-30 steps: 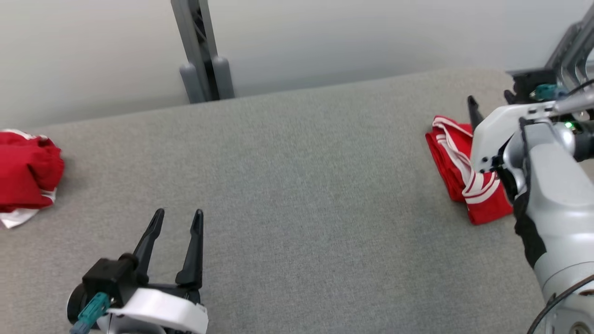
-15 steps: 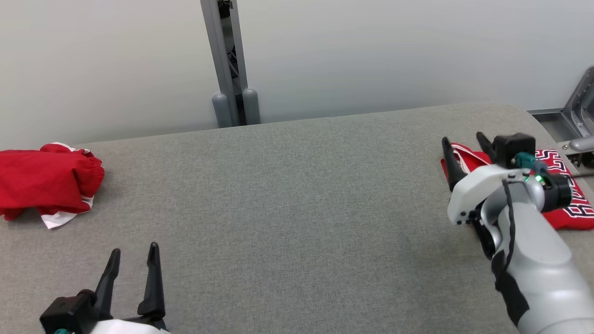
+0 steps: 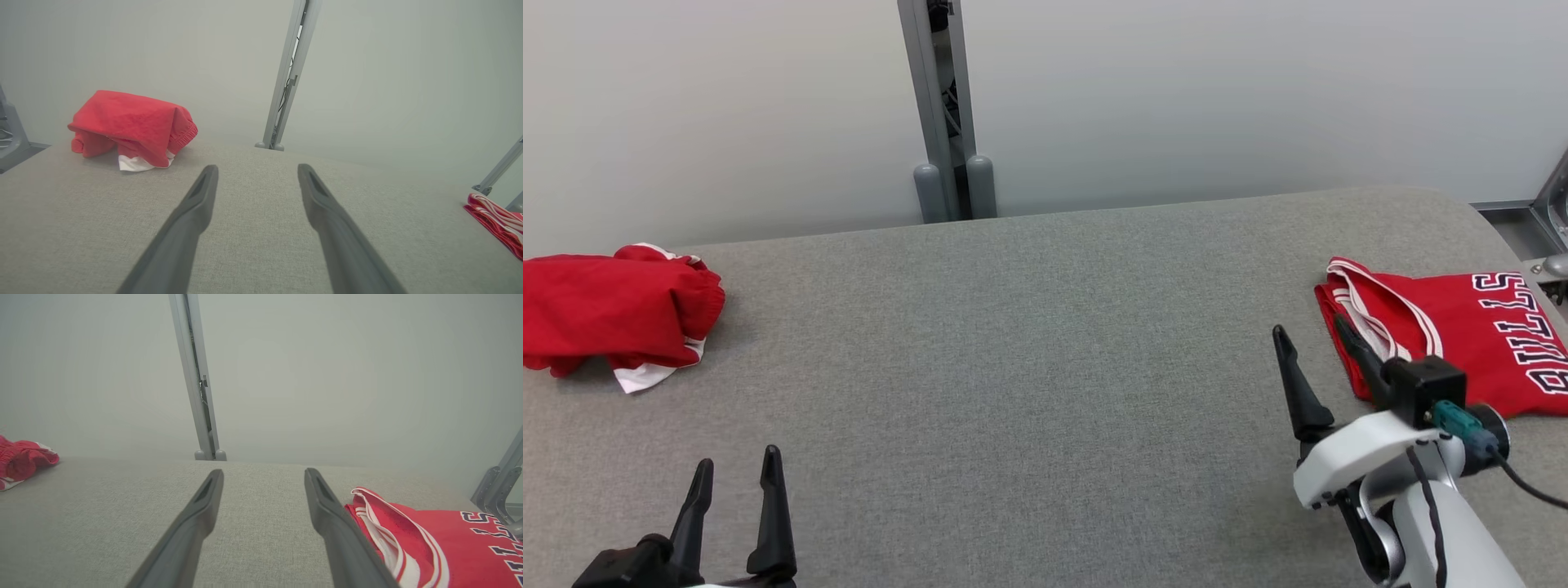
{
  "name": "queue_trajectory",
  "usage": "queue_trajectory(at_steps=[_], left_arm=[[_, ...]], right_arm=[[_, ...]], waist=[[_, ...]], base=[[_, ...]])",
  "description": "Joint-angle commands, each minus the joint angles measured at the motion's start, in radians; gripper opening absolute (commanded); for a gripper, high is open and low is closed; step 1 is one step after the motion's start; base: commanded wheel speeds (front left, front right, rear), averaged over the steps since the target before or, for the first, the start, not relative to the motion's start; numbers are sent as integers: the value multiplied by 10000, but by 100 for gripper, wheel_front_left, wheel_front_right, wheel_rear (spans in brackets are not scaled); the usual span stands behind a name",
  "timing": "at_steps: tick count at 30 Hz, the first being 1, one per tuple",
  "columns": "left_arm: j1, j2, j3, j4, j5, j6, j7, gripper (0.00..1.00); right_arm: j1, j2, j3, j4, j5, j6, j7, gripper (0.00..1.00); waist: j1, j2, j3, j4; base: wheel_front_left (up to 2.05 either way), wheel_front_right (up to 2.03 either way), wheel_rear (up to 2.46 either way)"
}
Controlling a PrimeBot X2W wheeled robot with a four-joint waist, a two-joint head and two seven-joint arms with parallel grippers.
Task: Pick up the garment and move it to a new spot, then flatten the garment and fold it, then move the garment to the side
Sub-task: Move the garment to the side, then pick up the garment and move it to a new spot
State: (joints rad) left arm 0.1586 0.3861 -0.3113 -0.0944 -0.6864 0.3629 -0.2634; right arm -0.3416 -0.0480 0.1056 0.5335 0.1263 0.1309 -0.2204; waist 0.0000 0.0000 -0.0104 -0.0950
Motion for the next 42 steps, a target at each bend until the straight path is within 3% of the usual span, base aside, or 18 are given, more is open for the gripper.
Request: queue_trajectory(at_steps=[1, 7, 13, 42], left_arm=[[66, -14, 75, 18, 70, -41, -20, 100], [271, -134, 259, 105, 246, -124, -20, 100], [329, -265, 382, 247, 404, -242, -19, 100], [165, -402, 436, 449, 588, -434, -4, 100]], right_arm=[[270, -56, 19, -279, 160, -3, 100, 100], [1656, -57, 301, -2240, 892, -3, 669, 100], [2290, -55, 437, -3076, 1173, -3, 875, 100], [2479, -51, 190, -3516, 1231, -3, 1054, 100]], waist=[[0, 0, -13, 17], [0, 0, -39, 27], [0, 0, -36, 47], [0, 0, 23, 348]], base=[[0, 0, 0], [0, 0, 0], [0, 0, 0], [0, 0, 0]])
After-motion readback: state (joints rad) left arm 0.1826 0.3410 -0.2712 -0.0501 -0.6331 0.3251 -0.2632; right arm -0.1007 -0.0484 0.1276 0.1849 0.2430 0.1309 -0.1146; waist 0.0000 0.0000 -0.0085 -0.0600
